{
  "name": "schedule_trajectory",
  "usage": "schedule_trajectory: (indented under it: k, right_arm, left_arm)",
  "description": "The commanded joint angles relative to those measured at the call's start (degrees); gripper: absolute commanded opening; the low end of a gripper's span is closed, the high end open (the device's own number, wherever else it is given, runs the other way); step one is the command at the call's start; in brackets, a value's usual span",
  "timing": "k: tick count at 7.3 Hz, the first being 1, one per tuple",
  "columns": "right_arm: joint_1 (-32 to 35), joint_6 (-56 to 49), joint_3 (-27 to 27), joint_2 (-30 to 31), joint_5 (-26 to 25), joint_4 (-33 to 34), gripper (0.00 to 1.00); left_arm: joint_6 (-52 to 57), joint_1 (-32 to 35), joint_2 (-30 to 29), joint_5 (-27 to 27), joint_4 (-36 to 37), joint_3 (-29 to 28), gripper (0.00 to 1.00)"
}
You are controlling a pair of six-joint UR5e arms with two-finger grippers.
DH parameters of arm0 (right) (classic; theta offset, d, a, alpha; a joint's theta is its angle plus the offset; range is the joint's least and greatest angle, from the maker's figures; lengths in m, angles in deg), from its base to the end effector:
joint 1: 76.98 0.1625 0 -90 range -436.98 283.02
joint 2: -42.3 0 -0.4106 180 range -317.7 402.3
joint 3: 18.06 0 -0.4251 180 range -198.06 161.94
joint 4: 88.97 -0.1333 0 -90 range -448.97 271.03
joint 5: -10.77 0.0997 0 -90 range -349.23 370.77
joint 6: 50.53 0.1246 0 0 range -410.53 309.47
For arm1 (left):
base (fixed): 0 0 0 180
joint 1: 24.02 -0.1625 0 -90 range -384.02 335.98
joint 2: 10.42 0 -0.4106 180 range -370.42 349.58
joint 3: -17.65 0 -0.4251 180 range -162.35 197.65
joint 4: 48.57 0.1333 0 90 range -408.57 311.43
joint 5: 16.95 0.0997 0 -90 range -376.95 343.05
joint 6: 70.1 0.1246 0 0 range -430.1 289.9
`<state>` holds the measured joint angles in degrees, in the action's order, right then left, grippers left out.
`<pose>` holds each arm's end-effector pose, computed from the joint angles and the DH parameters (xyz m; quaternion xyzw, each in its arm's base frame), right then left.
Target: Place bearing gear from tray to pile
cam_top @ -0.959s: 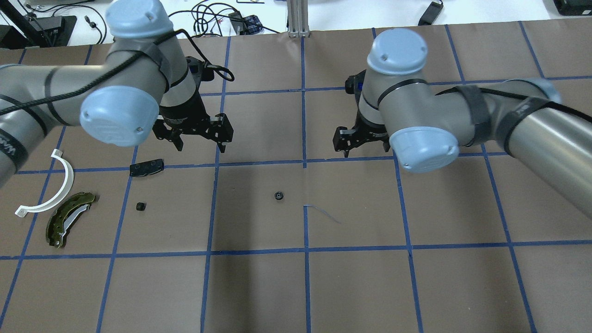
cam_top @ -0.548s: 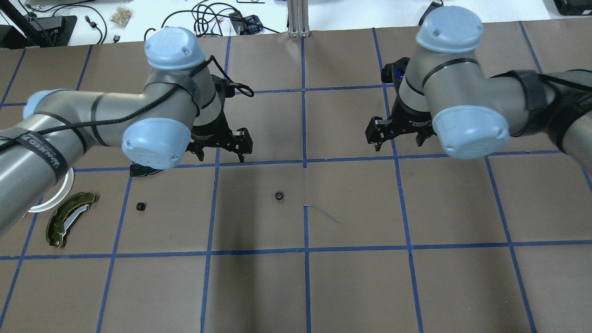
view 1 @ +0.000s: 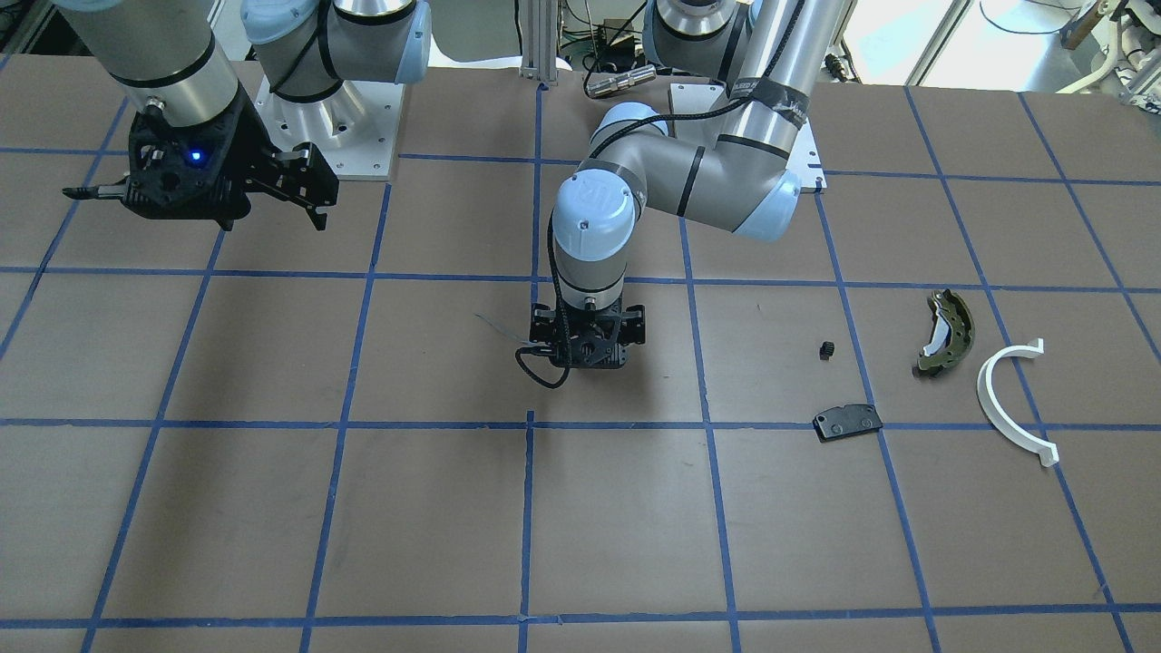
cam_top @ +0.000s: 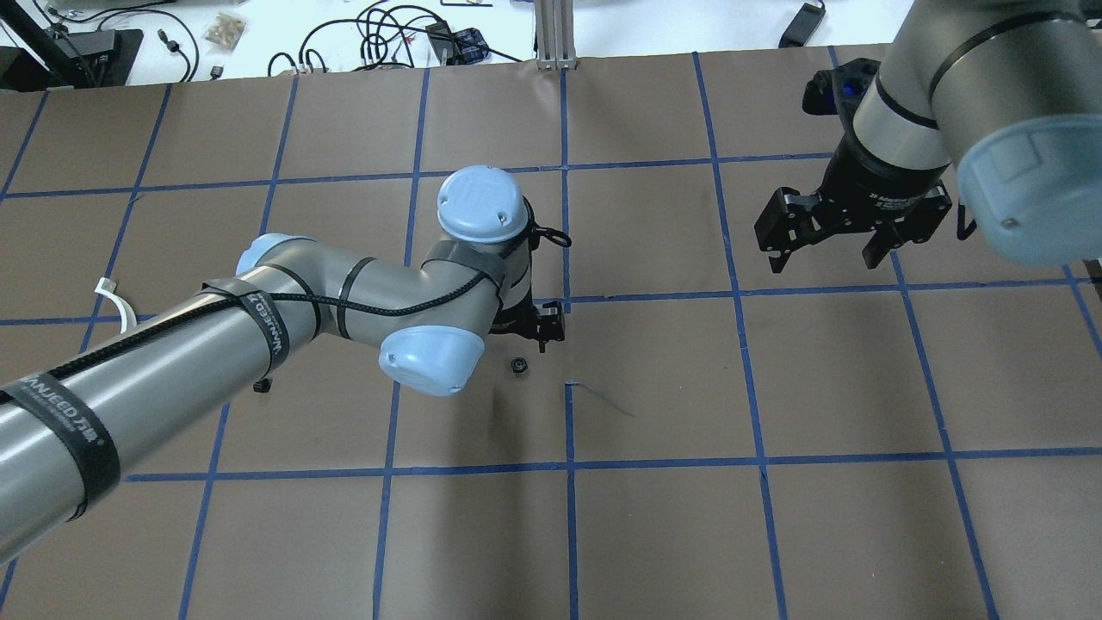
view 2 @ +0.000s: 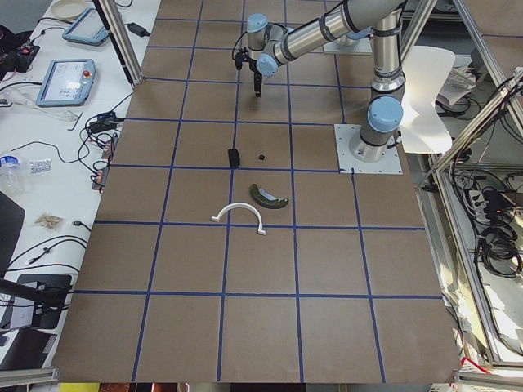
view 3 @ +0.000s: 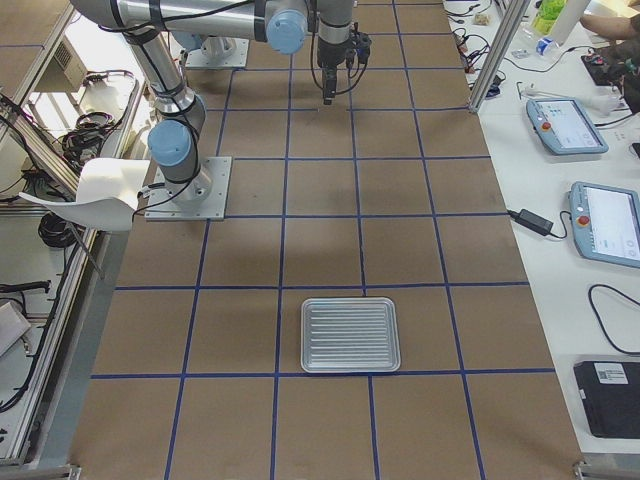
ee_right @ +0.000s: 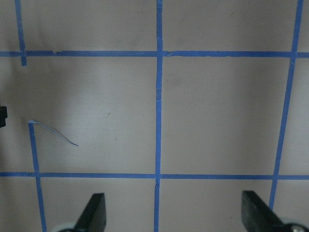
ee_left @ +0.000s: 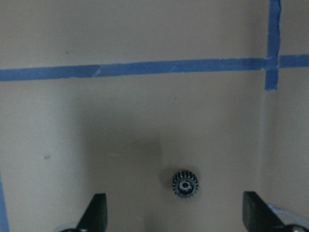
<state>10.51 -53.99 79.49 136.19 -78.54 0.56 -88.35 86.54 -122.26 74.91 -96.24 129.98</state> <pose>0.1134 -0.4923 0.4136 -0.0081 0.9993 0.0357 0.0079 -0.3153 -0.4727 0.1198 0.0204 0.9995 0.0098 0.0206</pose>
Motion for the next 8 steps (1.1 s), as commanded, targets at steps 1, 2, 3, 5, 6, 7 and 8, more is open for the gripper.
schedule_trajectory:
  k: [1,2,3,5,6,7,8]
  right_arm:
    - [0.0,0.1,-0.7,0.0,0.3,-0.2,1.0]
    - [0.1,0.2,-0.3,0.2,0.4,-0.4,1.0]
    - [0.1,0.2,0.4,0.4,0.3,0.0,1.0]
    - [0.1,0.2,0.8,0.2,0.0,0.5,1.0]
    - [0.1,0.2,0.8,0.2,-0.1,0.6,1.0]
    - [0.1,0.1,0.7,0.2,0.1,2.1,1.0]
    - [0.0,0.1,0.7,0.2,-0.5,2.5,1.0]
  left_arm:
    - [0.3,0.1,-1.5,-0.1,3.4,0.4,1.0]
    - [-0.4,0.1,-2.5,-0.1,3.4,0.3,0.85]
    - [-0.5,0.1,-2.8,-0.2,3.4,0.3,0.78]
    - [-0.5,0.2,-2.7,-1.3,3.2,0.3,0.04]
    - [-0.5,0.1,-2.0,-2.6,3.0,0.3,0.0]
    - [-0.5,0.1,-2.1,-2.6,3.0,0.4,0.0]
    - [-0.5,0.0,-2.1,-2.6,2.9,0.3,0.0]
